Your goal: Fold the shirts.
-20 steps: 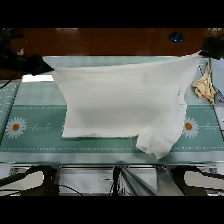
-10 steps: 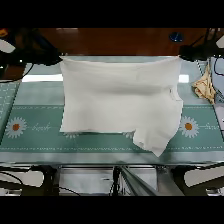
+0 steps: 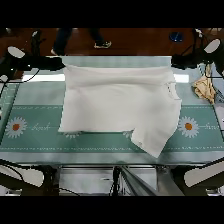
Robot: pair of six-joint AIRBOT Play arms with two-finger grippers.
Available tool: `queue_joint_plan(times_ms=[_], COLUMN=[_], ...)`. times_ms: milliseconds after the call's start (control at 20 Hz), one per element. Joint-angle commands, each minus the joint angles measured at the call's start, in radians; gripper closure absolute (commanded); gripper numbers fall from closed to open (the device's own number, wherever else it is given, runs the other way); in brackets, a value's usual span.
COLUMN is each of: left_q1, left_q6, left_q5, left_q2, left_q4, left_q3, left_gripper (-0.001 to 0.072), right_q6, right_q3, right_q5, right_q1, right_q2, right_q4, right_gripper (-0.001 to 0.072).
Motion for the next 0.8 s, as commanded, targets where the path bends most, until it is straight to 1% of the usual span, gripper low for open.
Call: queue_joint_plan(times_ms=[0,100,150,200,400,600,650,700,750], left_q1=[0.045,0.063,0.064,0.059,0.027,0.011,0.011,0.014,0.026], left_q6=[-0.124,-0.152,-0.154,-0.17,-0.174,-0.174,-0.172,-0.149,-0.134], left_q5=[-0.348,-0.44,-0.46,-0.464,-0.443,-0.399,-0.396,-0.413,-0.441], left_q2=[-0.006,-0.01,-0.018,-0.029,-0.093,-0.133,-0.132,-0.127,-0.119], left_q4=[0.113,0.129,0.129,0.129,0.13,0.129,0.127,0.129,0.13], left_q3=[0.05,0.055,0.052,0.046,0.043,0.044,0.049,0.068,0.097], left_gripper=[0.0689,0.069,0.0689,0.0689,0.0689,0.0687,0.0655,0.052,0.0389], right_q6=[0.04,0.041,0.041,0.042,0.043,0.043,0.039,0.028,0.0], right_q3=[0.0,0.0,-0.006,-0.018,-0.06,-0.065,-0.065,-0.063,-0.057], right_q5=[0.31,0.408,0.418,0.415,0.376,0.34,0.338,0.35,0.387], right_q1=[0.0,0.001,0.003,0.009,0.027,0.043,0.045,0.044,0.038], right_q2=[0.037,0.031,0.02,0.006,-0.066,-0.105,-0.107,-0.104,-0.095], right_q4=[-0.161,-0.177,-0.175,-0.169,-0.165,-0.101,-0.105,-0.115,-0.138], right_gripper=[0.0689,0.0689,0.0689,0.0689,0.0689,0.0688,0.0684,0.0601,0.045])
